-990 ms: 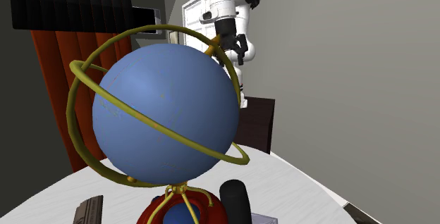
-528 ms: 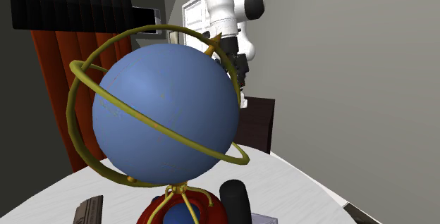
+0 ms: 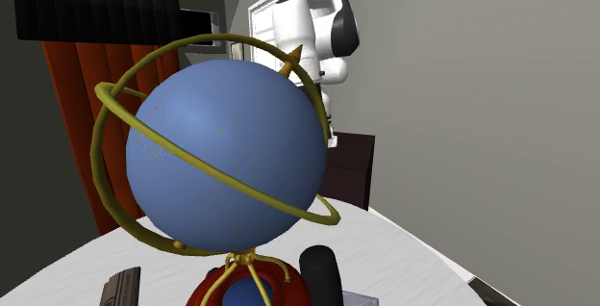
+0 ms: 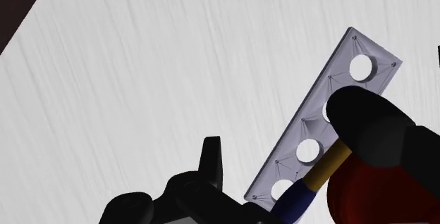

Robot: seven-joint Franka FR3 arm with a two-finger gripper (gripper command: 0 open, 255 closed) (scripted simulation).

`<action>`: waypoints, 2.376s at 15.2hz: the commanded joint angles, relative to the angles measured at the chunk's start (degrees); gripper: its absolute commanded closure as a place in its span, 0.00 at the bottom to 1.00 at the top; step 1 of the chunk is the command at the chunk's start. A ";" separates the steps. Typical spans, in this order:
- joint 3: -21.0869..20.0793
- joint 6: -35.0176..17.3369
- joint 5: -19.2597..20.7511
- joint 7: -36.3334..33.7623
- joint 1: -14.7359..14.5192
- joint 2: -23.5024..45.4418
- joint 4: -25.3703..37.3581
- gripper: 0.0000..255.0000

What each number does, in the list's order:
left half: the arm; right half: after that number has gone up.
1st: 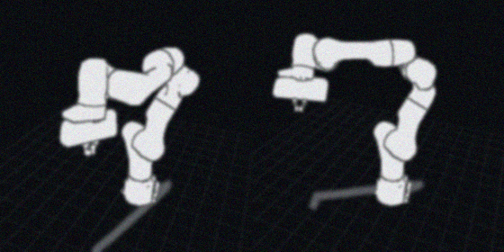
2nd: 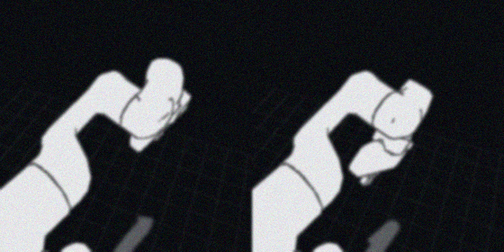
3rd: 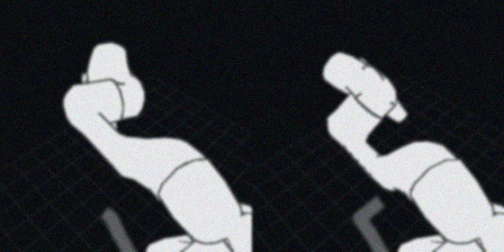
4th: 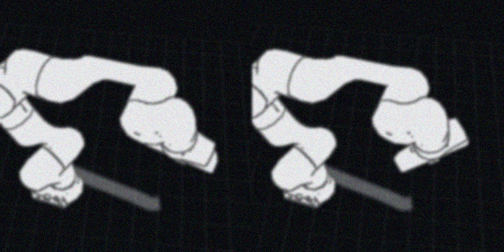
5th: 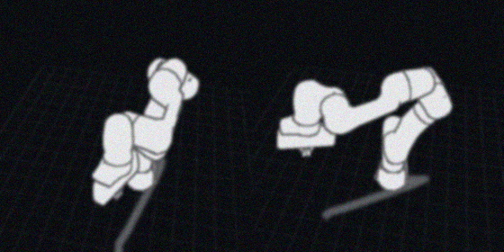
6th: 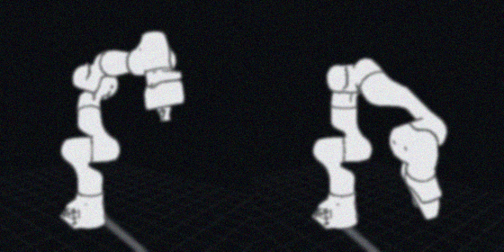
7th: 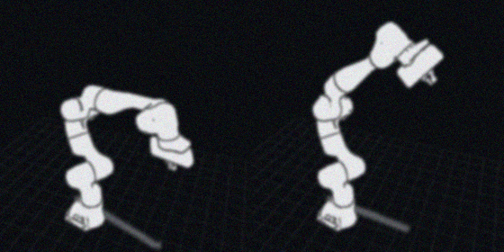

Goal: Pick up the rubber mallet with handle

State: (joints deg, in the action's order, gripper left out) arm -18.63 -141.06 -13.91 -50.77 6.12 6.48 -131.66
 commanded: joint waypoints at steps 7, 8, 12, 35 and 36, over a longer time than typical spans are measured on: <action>4.36 -7.64 4.06 -14.48 -2.80 18.07 12.05 0.00; 5.05 -8.23 4.21 -15.98 -3.25 20.20 13.79 0.00; 7.76 -9.97 4.05 -21.42 -4.86 28.57 21.24 0.00; 11.14 -13.41 2.47 -28.04 -6.39 46.35 36.64 1.00; 11.14 -13.42 2.47 -28.03 -6.39 46.37 36.64 1.00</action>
State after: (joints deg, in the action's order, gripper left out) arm -7.46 -154.44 -11.43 -78.80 -0.25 52.84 -95.01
